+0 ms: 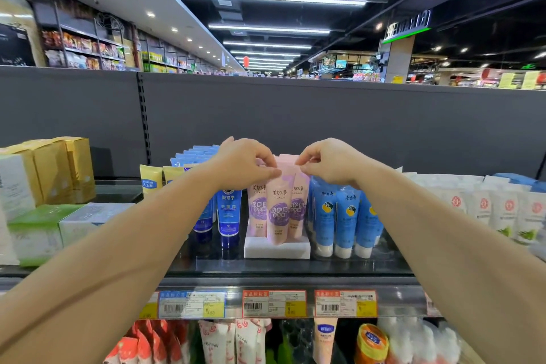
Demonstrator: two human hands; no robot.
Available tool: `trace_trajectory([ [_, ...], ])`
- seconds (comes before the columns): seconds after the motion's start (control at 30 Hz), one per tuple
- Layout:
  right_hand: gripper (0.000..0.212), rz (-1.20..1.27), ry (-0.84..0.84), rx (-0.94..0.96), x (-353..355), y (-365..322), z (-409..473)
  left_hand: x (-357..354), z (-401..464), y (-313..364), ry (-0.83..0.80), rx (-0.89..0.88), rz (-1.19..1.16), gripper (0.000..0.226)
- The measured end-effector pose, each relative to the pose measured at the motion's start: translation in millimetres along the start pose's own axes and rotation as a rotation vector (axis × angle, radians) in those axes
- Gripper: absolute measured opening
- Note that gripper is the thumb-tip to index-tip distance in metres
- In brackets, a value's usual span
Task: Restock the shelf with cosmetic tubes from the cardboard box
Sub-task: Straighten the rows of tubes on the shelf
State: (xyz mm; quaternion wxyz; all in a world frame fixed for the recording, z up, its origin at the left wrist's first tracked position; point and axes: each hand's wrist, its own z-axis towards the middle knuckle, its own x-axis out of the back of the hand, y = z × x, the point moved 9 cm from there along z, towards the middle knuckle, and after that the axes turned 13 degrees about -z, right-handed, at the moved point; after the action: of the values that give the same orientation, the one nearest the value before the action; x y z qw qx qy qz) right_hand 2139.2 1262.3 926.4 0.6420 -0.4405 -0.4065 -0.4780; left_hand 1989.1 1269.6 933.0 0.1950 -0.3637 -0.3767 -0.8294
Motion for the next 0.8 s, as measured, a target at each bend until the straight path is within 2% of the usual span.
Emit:
trace_trajectory([
  [0.2,0.014,0.060,-0.032,0.024,-1,-1,-2,-2,-2,-7,-0.007,0.037,-0.123,0.014],
  [0.4,0.014,0.114,-0.053,0.017,-1,4,-3,-2,-4,-10,-0.001,0.063,-0.143,0.013],
  [0.53,0.016,0.181,0.011,0.001,16,14,-5,0,-3,-2,0.036,0.050,-0.110,0.016],
  [0.67,0.016,0.189,0.079,-0.053,40,45,-18,1,-1,24,0.101,-0.035,-0.118,0.011],
  [0.8,0.015,0.163,0.099,-0.082,49,77,-34,-19,4,49,0.073,-0.063,-0.090,0.014],
])
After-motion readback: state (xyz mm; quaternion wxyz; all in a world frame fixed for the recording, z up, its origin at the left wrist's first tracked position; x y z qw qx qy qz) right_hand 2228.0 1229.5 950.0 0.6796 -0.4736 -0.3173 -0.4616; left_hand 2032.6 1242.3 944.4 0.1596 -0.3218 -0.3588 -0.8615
